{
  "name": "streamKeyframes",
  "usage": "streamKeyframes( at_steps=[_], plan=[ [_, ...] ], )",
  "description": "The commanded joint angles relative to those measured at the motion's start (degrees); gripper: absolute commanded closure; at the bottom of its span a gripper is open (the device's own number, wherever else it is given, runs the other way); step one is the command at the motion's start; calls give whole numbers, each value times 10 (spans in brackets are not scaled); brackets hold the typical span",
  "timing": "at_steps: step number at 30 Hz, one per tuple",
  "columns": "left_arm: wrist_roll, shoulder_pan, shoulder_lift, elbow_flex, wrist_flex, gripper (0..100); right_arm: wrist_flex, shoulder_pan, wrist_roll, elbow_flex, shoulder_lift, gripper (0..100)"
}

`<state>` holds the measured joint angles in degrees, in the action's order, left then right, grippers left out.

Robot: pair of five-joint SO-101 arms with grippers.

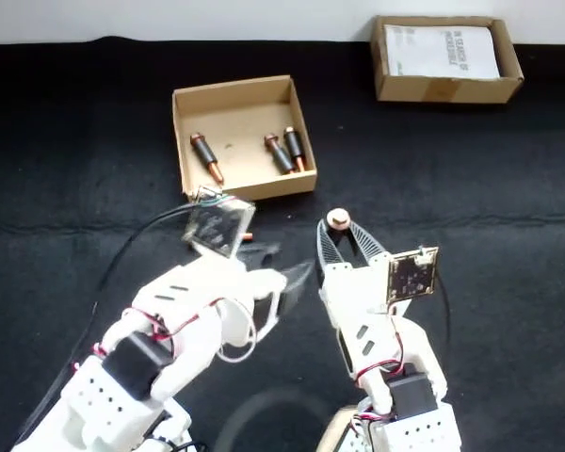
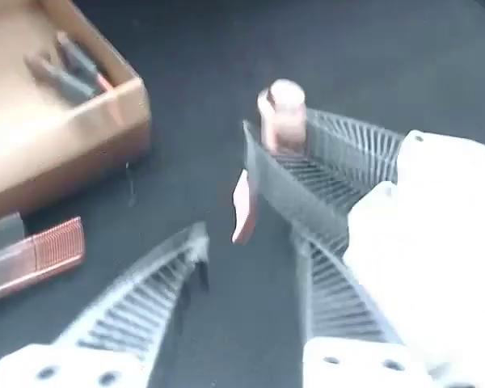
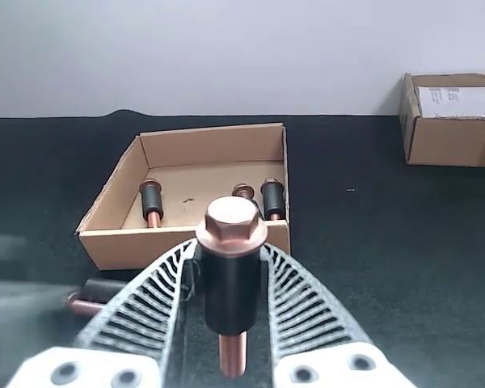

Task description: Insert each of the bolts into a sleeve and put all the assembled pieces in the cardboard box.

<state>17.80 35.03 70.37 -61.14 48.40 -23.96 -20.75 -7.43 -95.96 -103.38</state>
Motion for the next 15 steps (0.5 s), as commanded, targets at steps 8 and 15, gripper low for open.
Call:
streamKeyframes(
  at_steps=[8,15],
  plan=[
    [-59,-83,153,7,25,992,15,-80,-6,-61,1,991],
    [-60,-181,261,6,133,991,-32,-148,-4,-32,2,991]
  ],
)
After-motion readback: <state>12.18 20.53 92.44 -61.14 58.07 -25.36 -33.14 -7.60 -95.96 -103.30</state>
